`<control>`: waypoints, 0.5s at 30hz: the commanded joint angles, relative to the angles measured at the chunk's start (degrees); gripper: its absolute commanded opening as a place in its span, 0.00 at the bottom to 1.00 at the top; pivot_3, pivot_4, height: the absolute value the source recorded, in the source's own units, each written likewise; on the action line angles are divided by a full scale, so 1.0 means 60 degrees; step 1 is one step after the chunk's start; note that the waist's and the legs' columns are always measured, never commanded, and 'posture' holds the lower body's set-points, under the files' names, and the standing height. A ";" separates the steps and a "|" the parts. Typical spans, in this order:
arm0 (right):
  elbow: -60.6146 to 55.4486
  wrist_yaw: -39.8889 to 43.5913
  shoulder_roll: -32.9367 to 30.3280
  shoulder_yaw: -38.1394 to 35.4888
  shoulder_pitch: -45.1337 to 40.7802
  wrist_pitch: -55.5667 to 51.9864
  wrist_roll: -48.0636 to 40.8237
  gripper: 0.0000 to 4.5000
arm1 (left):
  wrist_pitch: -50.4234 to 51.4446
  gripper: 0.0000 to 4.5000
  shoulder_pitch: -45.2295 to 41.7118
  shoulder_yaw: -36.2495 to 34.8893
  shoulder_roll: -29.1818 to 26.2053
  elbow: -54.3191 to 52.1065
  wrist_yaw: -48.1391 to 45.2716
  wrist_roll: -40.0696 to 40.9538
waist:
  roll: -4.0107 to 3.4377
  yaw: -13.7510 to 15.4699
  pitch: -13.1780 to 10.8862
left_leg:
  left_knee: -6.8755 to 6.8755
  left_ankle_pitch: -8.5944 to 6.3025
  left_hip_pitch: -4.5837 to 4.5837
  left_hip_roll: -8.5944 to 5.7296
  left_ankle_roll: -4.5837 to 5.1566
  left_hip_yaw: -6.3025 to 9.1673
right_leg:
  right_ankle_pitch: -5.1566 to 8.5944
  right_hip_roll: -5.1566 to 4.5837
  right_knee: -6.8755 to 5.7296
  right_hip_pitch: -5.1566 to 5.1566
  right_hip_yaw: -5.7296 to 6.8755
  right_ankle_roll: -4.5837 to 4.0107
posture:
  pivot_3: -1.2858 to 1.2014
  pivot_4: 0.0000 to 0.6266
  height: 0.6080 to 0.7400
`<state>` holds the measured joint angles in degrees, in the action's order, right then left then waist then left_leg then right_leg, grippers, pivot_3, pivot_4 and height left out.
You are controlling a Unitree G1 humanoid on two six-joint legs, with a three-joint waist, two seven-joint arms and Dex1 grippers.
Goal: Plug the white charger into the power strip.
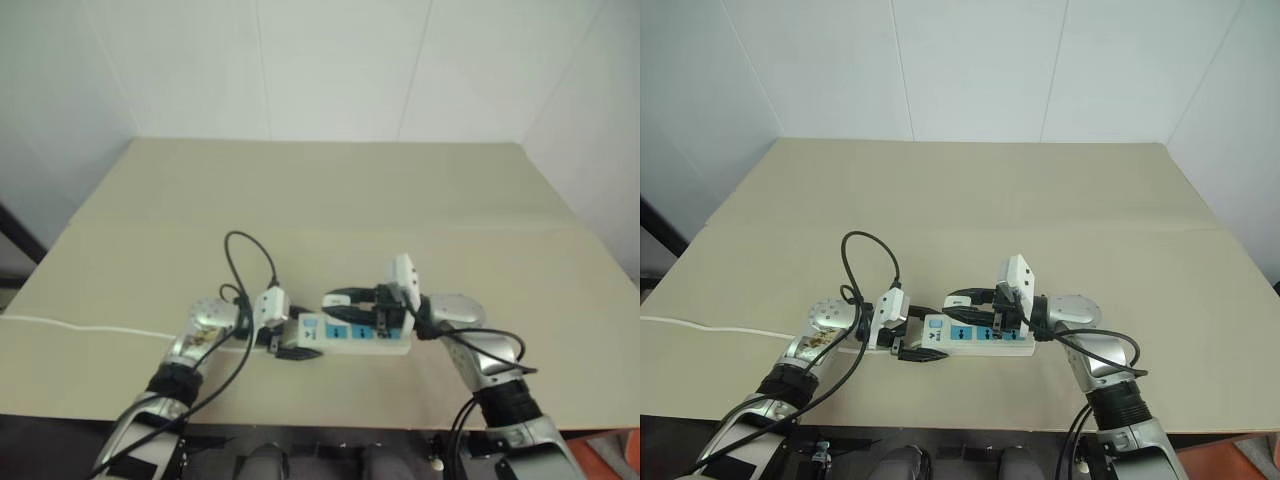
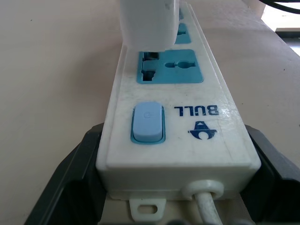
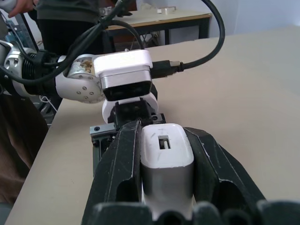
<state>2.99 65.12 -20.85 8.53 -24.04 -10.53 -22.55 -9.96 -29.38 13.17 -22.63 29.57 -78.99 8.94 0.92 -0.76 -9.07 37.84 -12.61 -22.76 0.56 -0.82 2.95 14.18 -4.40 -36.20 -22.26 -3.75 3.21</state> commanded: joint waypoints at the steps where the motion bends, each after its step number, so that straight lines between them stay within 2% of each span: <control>1: 0.0043 0.0071 0.0085 -0.0037 -0.0119 0.0451 0.0036 0.27 | 0.0201 0.74 0.0334 0.0523 -0.0051 0.0099 -0.0176 -0.0386 | 0.0000 -0.0001 0.0000 | 0.0000 0.0000 0.0000 0.0000 0.0000 0.0000 | 0.0000 0.0000 0.0001 0.0000 0.0000 0.0000 | 0.52 0.24 1.00; 15: 0.0286 0.0054 0.0297 0.0170 -0.0075 0.0543 0.0227 0.27 | 0.0086 0.74 0.0313 0.0532 -0.0060 0.0252 -0.0201 -0.0423 | 0.0000 -0.0002 0.0000 | -0.0001 0.0000 0.0002 0.0000 0.0000 -0.0001 | 0.0000 0.0000 0.0002 0.0001 0.0000 0.0000 | 0.52 0.24 1.00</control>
<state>5.40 65.13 -19.29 9.31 -24.16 -7.97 -21.24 -10.06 -29.25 13.18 -22.66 29.48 -78.93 8.95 0.92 -0.77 -9.06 37.83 -12.61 -22.74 0.56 -0.82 2.94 14.19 -4.40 -36.19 -22.26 -3.76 3.21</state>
